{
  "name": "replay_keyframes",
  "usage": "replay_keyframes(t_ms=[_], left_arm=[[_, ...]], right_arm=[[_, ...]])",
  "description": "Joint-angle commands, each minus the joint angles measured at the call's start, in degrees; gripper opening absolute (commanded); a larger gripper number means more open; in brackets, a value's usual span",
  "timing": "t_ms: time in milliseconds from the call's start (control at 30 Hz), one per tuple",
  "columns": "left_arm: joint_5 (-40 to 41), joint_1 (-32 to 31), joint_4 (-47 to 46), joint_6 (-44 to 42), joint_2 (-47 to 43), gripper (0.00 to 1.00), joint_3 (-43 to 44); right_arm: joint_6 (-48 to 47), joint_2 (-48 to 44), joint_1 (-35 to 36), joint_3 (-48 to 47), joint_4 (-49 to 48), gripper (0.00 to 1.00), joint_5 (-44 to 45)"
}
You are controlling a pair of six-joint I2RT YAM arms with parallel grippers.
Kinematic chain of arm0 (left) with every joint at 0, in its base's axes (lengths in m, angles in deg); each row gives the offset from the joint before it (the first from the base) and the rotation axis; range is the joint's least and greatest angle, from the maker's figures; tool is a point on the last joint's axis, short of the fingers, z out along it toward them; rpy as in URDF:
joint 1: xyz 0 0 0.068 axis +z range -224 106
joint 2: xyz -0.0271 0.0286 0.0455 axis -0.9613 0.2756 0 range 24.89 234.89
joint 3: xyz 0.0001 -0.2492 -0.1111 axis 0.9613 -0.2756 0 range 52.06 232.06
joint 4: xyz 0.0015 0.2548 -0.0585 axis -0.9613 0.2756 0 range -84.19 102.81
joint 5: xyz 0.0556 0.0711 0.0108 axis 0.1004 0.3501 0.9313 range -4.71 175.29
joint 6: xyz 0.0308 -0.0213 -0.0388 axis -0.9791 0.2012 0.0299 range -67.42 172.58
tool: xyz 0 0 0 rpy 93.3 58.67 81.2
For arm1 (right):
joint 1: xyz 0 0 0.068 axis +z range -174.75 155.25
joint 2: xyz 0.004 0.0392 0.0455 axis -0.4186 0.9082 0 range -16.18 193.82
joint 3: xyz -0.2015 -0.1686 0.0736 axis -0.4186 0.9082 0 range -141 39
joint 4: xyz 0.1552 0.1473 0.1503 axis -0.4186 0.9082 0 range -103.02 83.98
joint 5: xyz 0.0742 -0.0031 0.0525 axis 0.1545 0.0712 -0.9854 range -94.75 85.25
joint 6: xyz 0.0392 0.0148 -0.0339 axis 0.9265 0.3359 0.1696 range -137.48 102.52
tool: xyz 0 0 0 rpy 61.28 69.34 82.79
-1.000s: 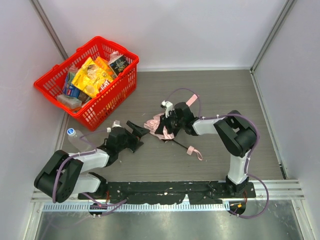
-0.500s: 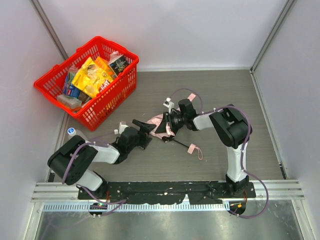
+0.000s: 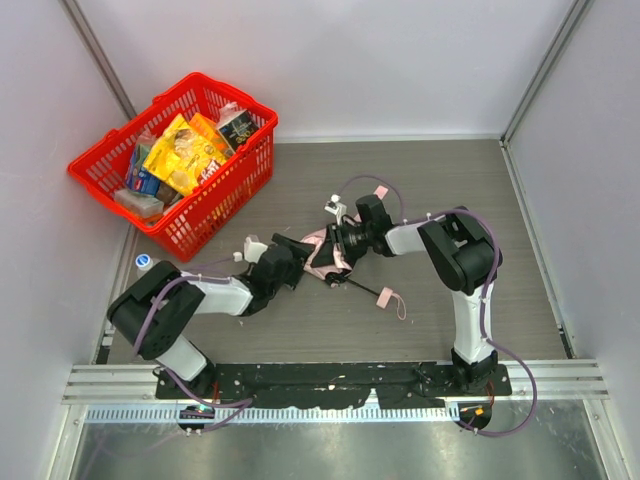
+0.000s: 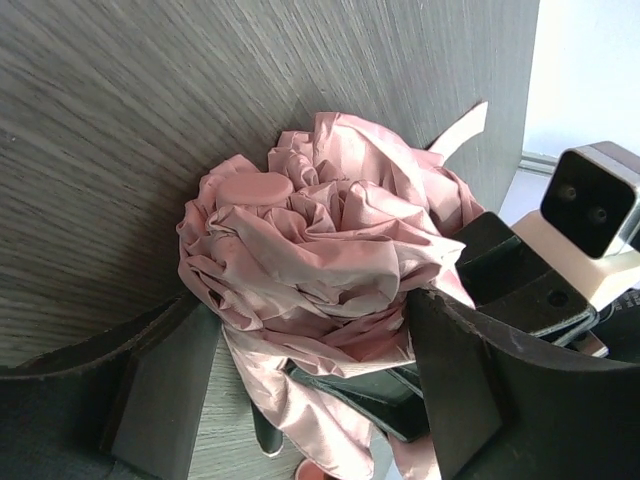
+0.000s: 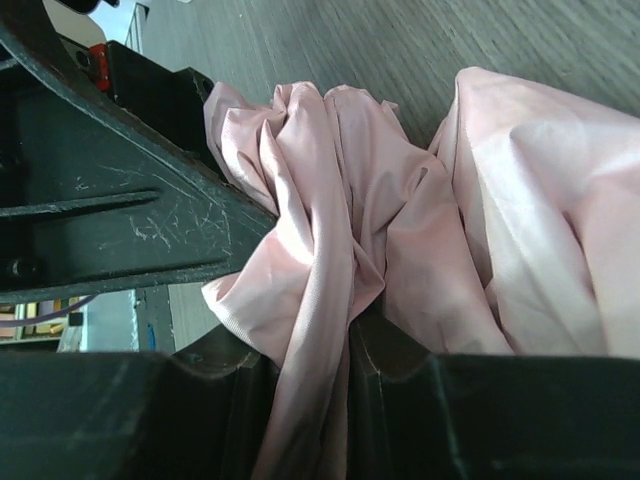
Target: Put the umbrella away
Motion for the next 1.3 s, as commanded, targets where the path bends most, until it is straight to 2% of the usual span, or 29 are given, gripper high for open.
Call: replay_keyframes(t_ms=[0,100,200,267,333,467,600,667,767,833,967,1067,1200,1267], left_arm=[[6.05,0.63,8.21,-6.94,6.02,0.76,-1.79],[5.08,0.72,3.37,-8.43,6.82,0.68,-4.42],[2.8,1.07,6.34,-6.34,6.12,0.77,-5.13],[0.35,1.24,12.46,-1.96,3.76,0.89,-5.48],[-3.16,2.47,21.41,1.4,1.99,0.94,-3.65],[-6.35,4.23,34.01,3.34,-0.56,0.98,1.98],[-3.81,4.15,40.86,4.31,-1.97,0.98,5.05],[-2.75,4.32,43.95,5.45,-0.4,0.98,6.81],[-4.23,4.23,43.88,4.49,4.08,0.97,9.45],[-4.68,3.89,43.0,2.99,7.94,0.92,11.03],[-3.8,3.62,34.59,2.11,9.63,0.69,5.79],[-2.39,3.44,26.32,-1.13,8.4,0.42,1.91],[-2.04,3.53,25.25,-4.65,7.7,0.1,1.72],[-3.7,3.53,25.68,-5.62,7.96,0.07,2.07]], right_arm=[[-9.11,5.1,4.01,0.67,20.52,0.01,0.07],[-10.33,4.57,4.45,0.67,20.53,0.01,0.24],[-10.78,3.79,4.45,0.58,22.38,0.01,1.37],[-11.83,3.17,4.45,0.4,23.69,0.01,2.78],[-13.15,1.51,4.8,0.84,24.58,0.01,5.33],[-12.98,-2.28,6.03,3.82,21.24,0.01,10.78],[-11.84,-5.36,6.65,6.9,14.48,0.01,12.9],[-11.57,-5.89,6.74,7.34,13.07,0.01,12.28],[-11.92,-6.15,7.09,6.56,13.06,0.01,11.84],[-13.15,-6.15,7.27,5.41,14.55,0.01,11.4],[-17.53,-6.24,8.67,2.51,20.52,0.01,12.19],[-19.3,-7.55,9.11,2.6,22.55,0.01,12.02],[-21.94,-8.44,9.9,2.69,23.52,0.01,12.46],[-22.03,-8.52,10.34,2.25,24.05,0.01,13.51]])
